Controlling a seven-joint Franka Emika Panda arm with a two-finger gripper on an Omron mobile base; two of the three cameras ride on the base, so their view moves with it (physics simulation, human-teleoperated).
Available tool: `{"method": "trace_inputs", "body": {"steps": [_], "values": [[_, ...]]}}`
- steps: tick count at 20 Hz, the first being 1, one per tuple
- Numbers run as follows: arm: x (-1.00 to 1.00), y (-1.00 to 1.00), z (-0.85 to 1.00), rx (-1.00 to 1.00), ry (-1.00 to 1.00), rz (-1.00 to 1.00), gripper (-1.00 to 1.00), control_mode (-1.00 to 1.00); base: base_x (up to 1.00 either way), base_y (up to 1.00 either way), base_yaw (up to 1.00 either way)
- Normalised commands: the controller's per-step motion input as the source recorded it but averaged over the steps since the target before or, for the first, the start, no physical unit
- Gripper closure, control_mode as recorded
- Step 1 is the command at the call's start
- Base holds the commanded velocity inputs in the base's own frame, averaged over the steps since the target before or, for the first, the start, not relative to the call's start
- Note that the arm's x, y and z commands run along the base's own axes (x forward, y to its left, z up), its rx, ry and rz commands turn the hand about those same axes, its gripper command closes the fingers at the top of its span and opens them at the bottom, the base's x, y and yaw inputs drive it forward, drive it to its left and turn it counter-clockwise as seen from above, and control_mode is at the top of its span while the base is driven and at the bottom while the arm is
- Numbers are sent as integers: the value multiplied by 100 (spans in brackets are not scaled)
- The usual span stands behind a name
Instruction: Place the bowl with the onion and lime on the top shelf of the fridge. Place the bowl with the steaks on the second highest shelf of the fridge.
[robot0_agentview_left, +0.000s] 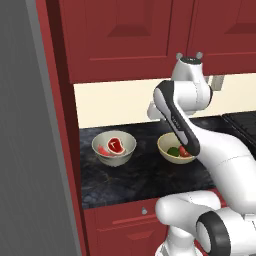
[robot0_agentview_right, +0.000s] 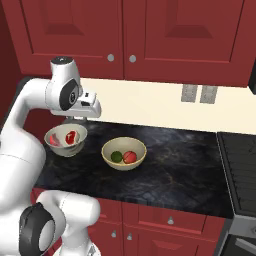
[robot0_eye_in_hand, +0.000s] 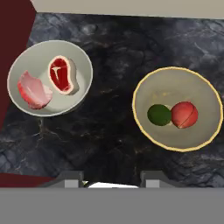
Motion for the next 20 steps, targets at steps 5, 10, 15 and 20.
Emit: {"method": "trace_inputs", "body": {"steps": [5,10,15,20], "values": [[-1,-79,-19,13,0,-22,-100,-100,0,0,0],[0,-100,-44,12,4,-41,-100,-100,0,0,0],[0,-100,-74,6,15,-53,-100,-100,0,0,0],[0,-82,-69,6,17,-52,-100,-100,0,0,0]]}}
